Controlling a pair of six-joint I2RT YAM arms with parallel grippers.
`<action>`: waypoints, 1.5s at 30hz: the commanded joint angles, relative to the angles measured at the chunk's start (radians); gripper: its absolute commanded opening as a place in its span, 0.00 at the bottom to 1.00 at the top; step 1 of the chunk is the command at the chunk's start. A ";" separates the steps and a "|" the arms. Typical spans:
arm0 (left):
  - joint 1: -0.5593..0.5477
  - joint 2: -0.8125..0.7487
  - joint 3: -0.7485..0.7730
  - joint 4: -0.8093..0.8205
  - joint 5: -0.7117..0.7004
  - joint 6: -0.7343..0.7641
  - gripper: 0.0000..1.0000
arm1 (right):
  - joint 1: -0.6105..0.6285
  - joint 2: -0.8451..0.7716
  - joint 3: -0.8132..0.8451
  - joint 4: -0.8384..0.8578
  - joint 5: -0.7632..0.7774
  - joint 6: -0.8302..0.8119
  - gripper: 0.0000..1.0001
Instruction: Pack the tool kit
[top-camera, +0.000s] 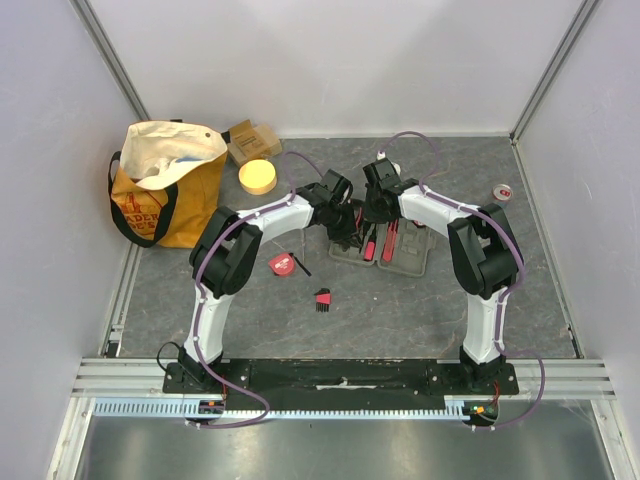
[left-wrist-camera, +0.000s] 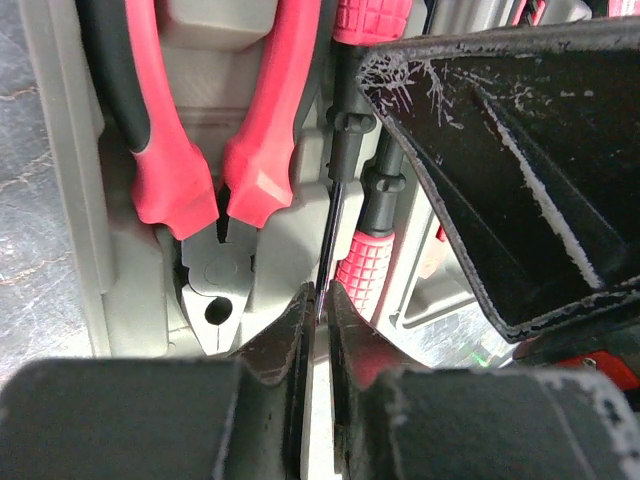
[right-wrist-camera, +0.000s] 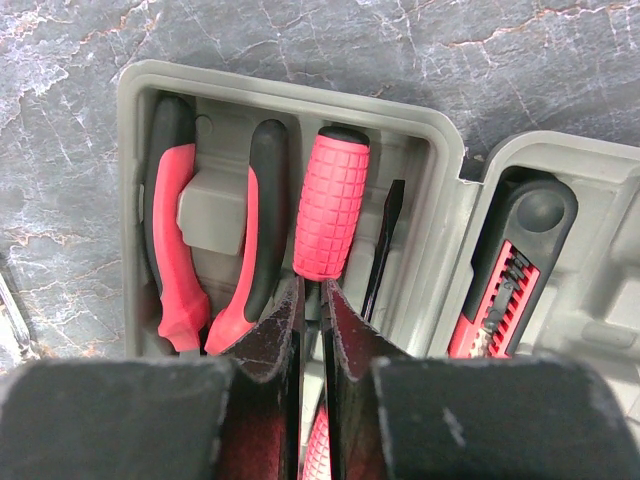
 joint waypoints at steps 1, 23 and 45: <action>-0.018 0.006 -0.002 0.006 0.025 0.071 0.15 | -0.001 0.060 -0.011 -0.033 0.037 0.008 0.14; -0.054 0.139 0.090 -0.251 -0.058 0.028 0.02 | 0.001 0.056 -0.061 -0.009 0.014 0.043 0.07; -0.035 -0.089 0.191 -0.264 -0.145 -0.006 0.20 | -0.009 -0.180 0.001 -0.028 0.022 0.066 0.26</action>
